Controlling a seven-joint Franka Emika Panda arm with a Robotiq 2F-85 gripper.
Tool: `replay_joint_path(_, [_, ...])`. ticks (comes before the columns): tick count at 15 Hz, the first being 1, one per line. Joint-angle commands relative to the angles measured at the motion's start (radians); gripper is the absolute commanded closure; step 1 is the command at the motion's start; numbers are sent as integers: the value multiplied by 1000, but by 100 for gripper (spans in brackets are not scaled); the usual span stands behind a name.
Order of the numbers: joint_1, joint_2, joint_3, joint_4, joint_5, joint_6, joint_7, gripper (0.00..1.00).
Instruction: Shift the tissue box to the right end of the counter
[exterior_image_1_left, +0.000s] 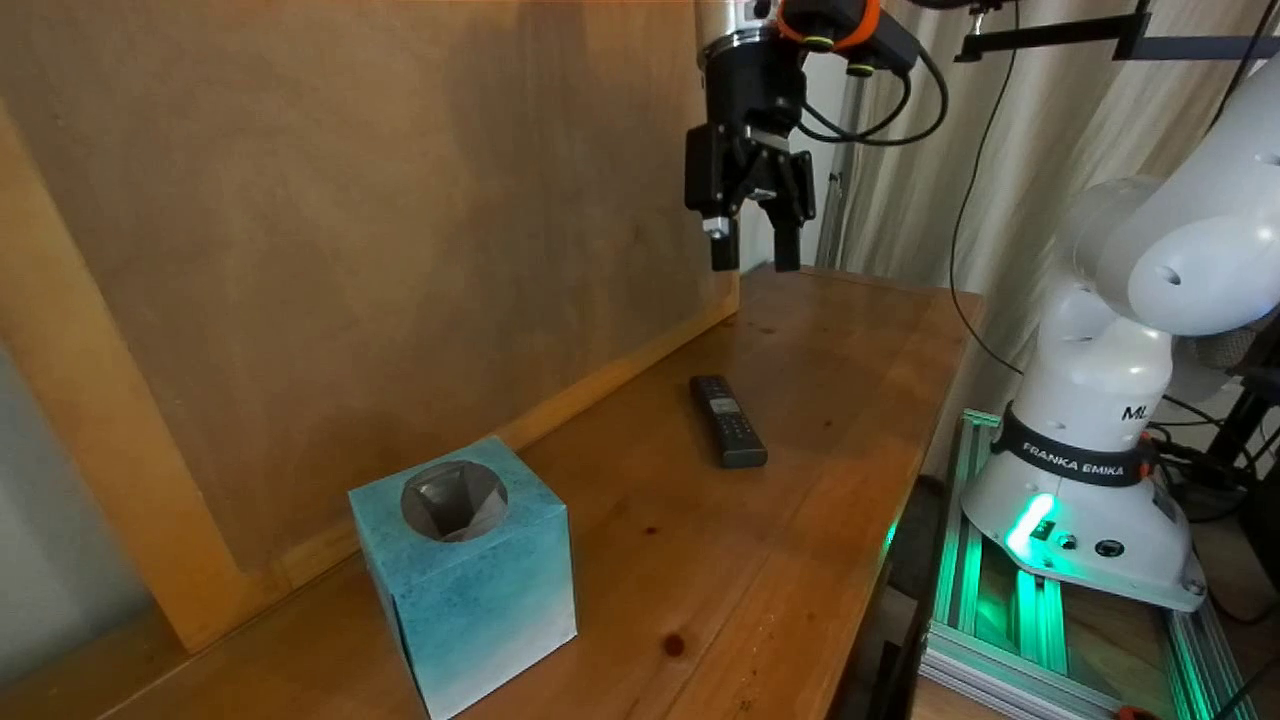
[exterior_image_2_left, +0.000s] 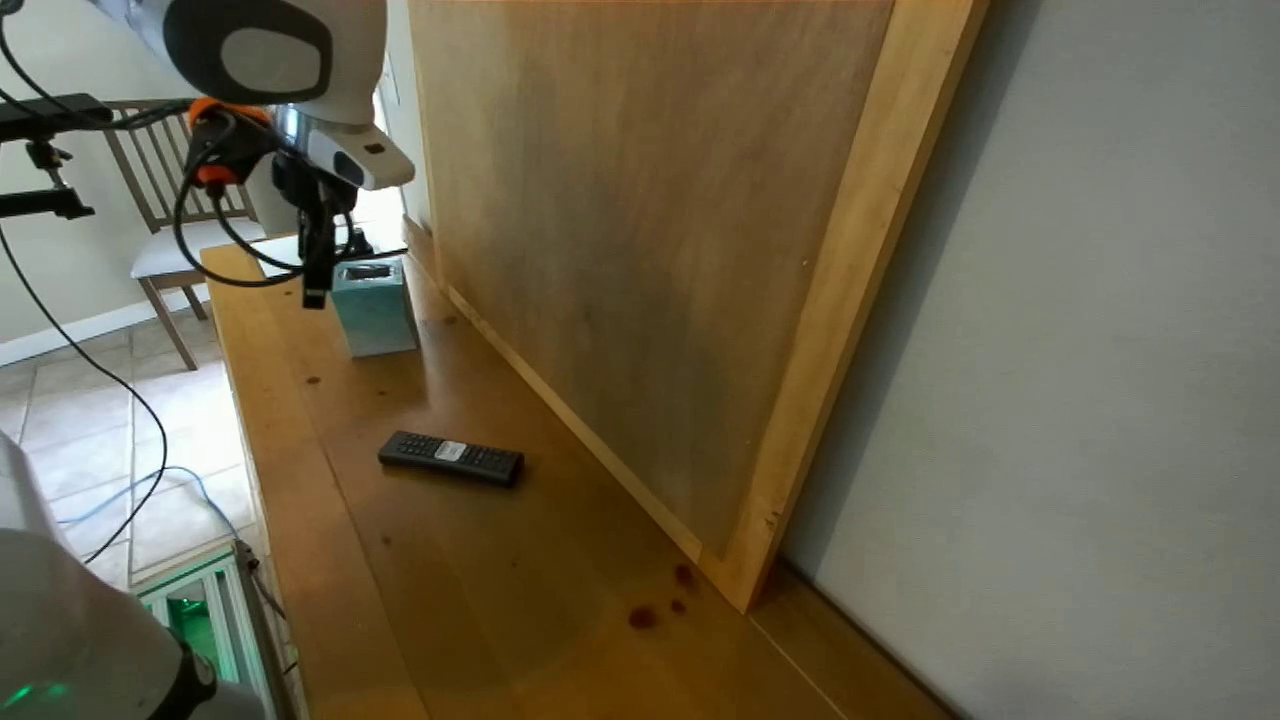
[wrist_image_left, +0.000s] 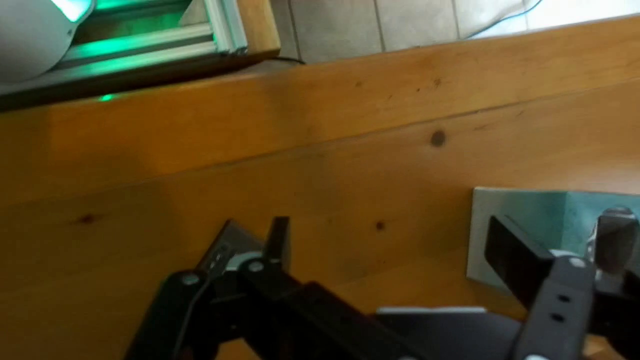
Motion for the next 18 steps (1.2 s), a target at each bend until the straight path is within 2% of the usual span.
replay_joint_path(1, [50, -15, 64, -58, 202, 42, 161, 0])
replay_joint_path(3, [66, 19, 129, -40, 298, 104, 277, 0])
replay_joint_path(5, [71, 44, 219, 3, 332, 234, 413, 0])
replay_joint_path(6, [78, 18, 153, -33, 283, 152, 310, 0])
replay_joint_path(8, [91, 23, 173, -28, 282, 173, 332, 0])
replay_joint_path(16, [86, 22, 151, -35, 283, 165, 320, 0])
replay_joint_path(18, [80, 58, 178, 17, 236, 173, 326, 0])
